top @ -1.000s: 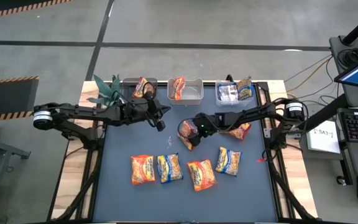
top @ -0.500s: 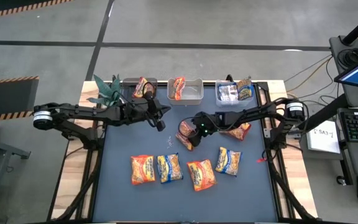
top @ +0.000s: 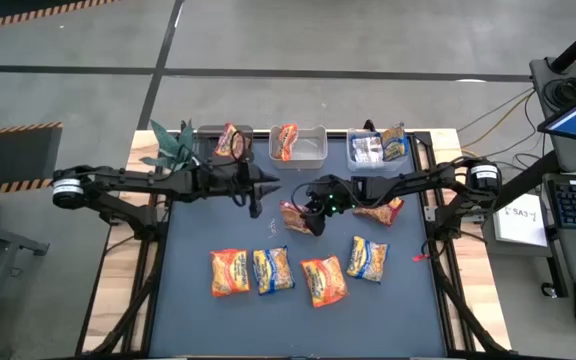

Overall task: Sort Maruchan noodles
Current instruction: Put the left red noodle pack into the transparent black bin

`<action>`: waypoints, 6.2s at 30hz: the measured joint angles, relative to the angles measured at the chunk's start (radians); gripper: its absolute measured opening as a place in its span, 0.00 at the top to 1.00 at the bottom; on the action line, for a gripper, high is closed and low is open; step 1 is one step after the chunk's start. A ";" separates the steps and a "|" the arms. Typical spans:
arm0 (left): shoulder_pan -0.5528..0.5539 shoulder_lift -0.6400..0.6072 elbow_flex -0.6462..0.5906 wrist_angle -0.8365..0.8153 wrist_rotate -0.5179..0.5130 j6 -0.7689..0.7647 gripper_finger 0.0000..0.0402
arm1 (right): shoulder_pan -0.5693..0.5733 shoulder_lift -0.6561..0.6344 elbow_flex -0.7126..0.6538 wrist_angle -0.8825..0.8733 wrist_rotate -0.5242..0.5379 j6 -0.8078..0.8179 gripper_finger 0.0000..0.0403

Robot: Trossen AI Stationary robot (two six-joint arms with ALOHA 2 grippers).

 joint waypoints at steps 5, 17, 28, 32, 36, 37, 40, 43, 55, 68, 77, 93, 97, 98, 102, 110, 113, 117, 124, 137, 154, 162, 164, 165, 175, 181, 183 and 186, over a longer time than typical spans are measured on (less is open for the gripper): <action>-0.009 0.052 0.000 0.002 0.192 0.022 0.56 | 0.003 0.004 -0.001 0.000 0.000 -0.024 0.56; -0.010 0.319 -0.001 0.159 0.195 0.152 0.26 | 0.020 0.006 -0.002 0.001 0.003 -0.120 0.56; -0.009 0.485 0.004 0.289 0.203 0.145 0.28 | 0.020 0.007 -0.003 0.000 0.002 -0.121 0.56; -0.009 0.495 0.004 0.287 0.206 0.143 0.30 | 0.020 0.007 -0.003 0.000 0.002 -0.121 0.56; -0.009 0.494 0.004 0.289 0.206 0.143 0.35 | 0.020 0.007 -0.003 0.000 0.002 -0.121 0.56; -0.009 0.494 0.004 0.289 0.206 0.143 0.38 | 0.020 0.007 -0.003 0.000 0.002 -0.121 0.56; -0.009 0.493 0.004 0.288 0.206 0.143 0.45 | 0.020 0.007 -0.003 0.001 0.002 -0.120 0.54; -0.009 0.493 0.004 0.288 0.206 0.143 0.53 | 0.020 0.007 -0.003 0.001 0.001 -0.118 0.50; -0.009 0.488 0.004 0.285 0.208 0.109 0.71 | 0.013 -0.038 -0.003 -0.006 0.000 -0.123 0.26; -0.011 0.329 0.004 0.224 0.206 0.079 0.77 | -0.022 -0.270 -0.004 -0.041 0.077 -0.327 0.19; -0.010 0.067 0.004 0.088 0.109 0.078 0.81 | -0.022 -0.413 -0.031 -0.017 0.092 -0.452 0.19; -0.010 -0.045 0.004 -0.060 0.028 0.071 0.74 | -0.022 -0.454 -0.146 0.077 0.106 -0.444 0.19; -0.010 0.037 0.004 -0.033 0.029 0.062 0.60 | -0.022 -0.470 -0.146 0.074 0.106 -0.469 0.19; -0.011 0.062 0.004 -0.016 0.029 0.064 0.55 | -0.024 -0.479 -0.146 0.071 0.106 -0.478 0.19; -0.012 0.170 0.004 0.100 0.030 0.065 0.38 | -0.033 -0.521 -0.146 0.074 0.106 -0.510 0.19; -0.011 0.346 0.004 0.305 0.070 0.028 0.18 | -0.035 -0.555 -0.148 0.027 0.104 -0.526 0.19; -0.011 0.409 0.004 0.378 0.120 -0.006 0.16 | -0.037 -0.555 -0.150 0.024 0.104 -0.539 0.19; -0.012 0.487 0.016 0.420 0.124 -0.031 0.17 | -0.040 -0.553 -0.150 0.026 0.104 -0.548 0.19; -0.011 0.582 0.077 0.422 0.214 -0.034 0.21 | -0.040 -0.552 -0.150 0.026 0.103 -0.548 0.19; -0.009 0.670 0.093 0.441 0.255 -0.060 0.26 | -0.042 -0.551 -0.150 0.022 0.102 -0.548 0.19; -0.010 0.672 0.096 0.456 0.244 -0.067 0.58 | -0.042 -0.551 -0.150 0.022 0.103 -0.548 0.19; -0.010 0.625 0.095 0.440 0.254 -0.067 0.62 | -0.042 -0.551 -0.150 0.000 0.105 -0.548 0.19; -0.010 0.589 0.095 0.438 0.254 -0.059 0.62 | -0.042 -0.551 -0.150 -0.001 0.105 -0.548 0.19; -0.010 0.569 0.095 0.432 0.254 -0.056 0.62 | -0.042 -0.551 -0.150 -0.001 0.105 -0.548 0.19; -0.002 0.253 0.093 0.155 0.184 0.066 0.62 | -0.043 -0.551 -0.150 -0.001 0.105 -0.548 0.19; 0.024 0.056 0.093 -0.030 -0.143 0.135 0.62 | -0.044 -0.551 -0.150 -0.001 0.105 -0.548 0.19; 0.040 0.015 0.093 -0.067 -0.272 0.136 0.62 | -0.044 -0.551 -0.150 -0.001 0.106 -0.548 0.19; 0.071 -0.027 0.089 -0.107 -0.416 0.132 0.62 | -0.044 -0.552 -0.150 -0.001 0.106 -0.548 0.19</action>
